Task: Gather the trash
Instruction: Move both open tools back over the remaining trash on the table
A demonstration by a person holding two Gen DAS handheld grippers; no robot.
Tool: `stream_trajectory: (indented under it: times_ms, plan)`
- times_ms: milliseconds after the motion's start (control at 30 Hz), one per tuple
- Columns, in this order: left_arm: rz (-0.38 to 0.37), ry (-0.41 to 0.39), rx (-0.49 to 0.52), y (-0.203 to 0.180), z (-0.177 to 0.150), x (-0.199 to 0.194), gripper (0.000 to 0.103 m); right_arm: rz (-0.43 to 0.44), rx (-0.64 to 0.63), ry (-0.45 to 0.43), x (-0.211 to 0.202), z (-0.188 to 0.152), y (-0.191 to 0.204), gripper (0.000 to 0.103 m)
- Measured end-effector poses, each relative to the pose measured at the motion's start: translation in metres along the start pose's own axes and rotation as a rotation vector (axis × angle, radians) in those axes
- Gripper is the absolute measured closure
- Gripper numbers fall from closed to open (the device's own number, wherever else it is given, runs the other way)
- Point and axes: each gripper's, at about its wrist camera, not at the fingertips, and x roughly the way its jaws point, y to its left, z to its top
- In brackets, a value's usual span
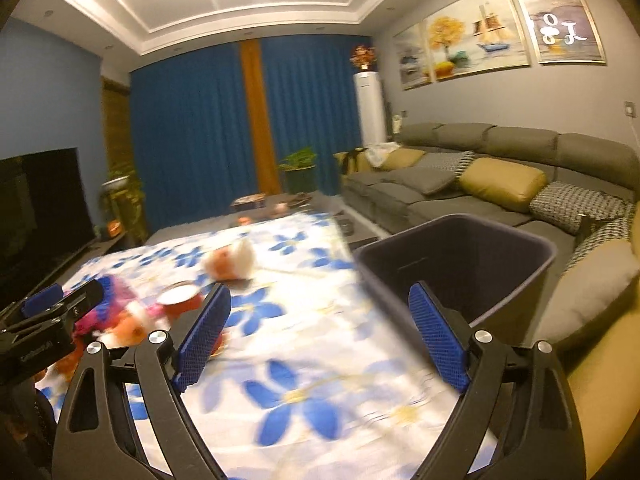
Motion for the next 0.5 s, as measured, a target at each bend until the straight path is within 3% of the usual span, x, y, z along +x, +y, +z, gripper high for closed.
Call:
stream_trajectory:
  times_ms: [200,500]
  plan:
    - [0.118,0.006,-0.078,0.074,-0.01,-0.026,0.013,0.095,-0.041,0.027,-0.002,-0.009,0.055,0.015]
    - [0.257,-0.018,-0.173,0.149,-0.015,-0.056,0.013,0.253,-0.138,0.092,0.009,-0.024,0.142,0.015]
